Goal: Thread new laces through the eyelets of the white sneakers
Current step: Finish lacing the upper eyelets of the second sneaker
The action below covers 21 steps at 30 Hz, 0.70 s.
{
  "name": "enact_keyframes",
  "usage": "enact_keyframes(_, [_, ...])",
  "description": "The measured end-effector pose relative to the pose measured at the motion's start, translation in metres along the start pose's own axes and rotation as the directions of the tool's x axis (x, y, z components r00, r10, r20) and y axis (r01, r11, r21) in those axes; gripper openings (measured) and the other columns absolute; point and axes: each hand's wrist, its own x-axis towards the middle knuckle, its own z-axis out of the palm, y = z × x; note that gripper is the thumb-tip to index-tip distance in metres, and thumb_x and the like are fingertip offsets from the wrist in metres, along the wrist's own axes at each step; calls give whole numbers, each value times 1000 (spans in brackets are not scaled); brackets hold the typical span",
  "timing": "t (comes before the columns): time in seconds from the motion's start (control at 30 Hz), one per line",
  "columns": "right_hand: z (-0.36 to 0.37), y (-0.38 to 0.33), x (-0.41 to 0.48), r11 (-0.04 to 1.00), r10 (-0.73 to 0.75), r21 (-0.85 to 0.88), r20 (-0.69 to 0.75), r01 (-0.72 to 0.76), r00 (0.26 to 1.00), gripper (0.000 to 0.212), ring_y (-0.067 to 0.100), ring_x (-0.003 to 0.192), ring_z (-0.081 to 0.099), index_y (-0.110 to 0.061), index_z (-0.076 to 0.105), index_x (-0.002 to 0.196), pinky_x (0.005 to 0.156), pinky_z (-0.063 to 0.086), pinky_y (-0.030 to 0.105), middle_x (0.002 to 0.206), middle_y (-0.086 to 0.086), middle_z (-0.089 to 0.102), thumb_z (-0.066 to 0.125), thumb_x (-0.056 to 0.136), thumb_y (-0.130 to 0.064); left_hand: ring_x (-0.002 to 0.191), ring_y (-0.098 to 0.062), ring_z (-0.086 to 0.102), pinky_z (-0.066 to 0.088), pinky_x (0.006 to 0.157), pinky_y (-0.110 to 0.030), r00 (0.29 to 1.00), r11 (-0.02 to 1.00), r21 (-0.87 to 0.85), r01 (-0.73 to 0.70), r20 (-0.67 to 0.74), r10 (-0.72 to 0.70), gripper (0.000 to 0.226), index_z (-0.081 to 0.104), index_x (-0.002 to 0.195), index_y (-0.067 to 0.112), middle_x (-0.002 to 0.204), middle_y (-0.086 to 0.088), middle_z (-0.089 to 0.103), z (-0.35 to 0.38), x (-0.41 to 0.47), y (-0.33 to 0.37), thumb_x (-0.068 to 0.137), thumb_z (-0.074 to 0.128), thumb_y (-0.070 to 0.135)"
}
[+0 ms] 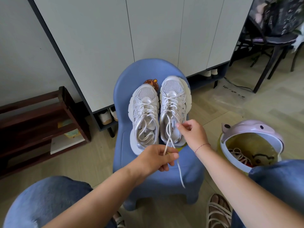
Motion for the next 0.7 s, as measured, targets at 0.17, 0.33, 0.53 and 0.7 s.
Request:
enact_keyframes(0.17, [-9,-13,-13,987,158,-63,336,-145,928,48,15,48,36,-7,53,68,49,29,23,54,1,43,58,86,-51,60,-6,56,48,60,-15,997,973,223,-62,51,52,21,67,110,12,83,3,64,7,6,-3,95,58,24])
enact_keyframes(0.33, [-5,-16,-20,989,133,-123,454,-86,881,37,15,50,24,-11,47,71,43,21,20,66,10,28,68,83,-38,67,-9,60,54,80,-34,989,890,438,-127,125,80,19,69,97,22,102,2,68,14,5,-11,96,55,34])
enact_keyframes(0.53, [-8,-18,-16,981,187,-129,470,-143,862,43,11,43,23,-19,38,52,41,19,20,49,-4,28,69,82,-20,63,-5,57,52,71,-29,993,910,398,-113,8,120,27,69,102,13,80,1,63,7,9,-9,96,54,34])
enact_keyframes(0.7, [-21,-26,-22,967,203,13,563,-254,801,33,7,38,23,-16,46,58,37,14,18,51,-2,36,65,85,-12,52,-15,47,42,57,-26,942,994,87,-65,-323,90,41,68,88,2,66,-6,57,-9,26,13,96,51,39])
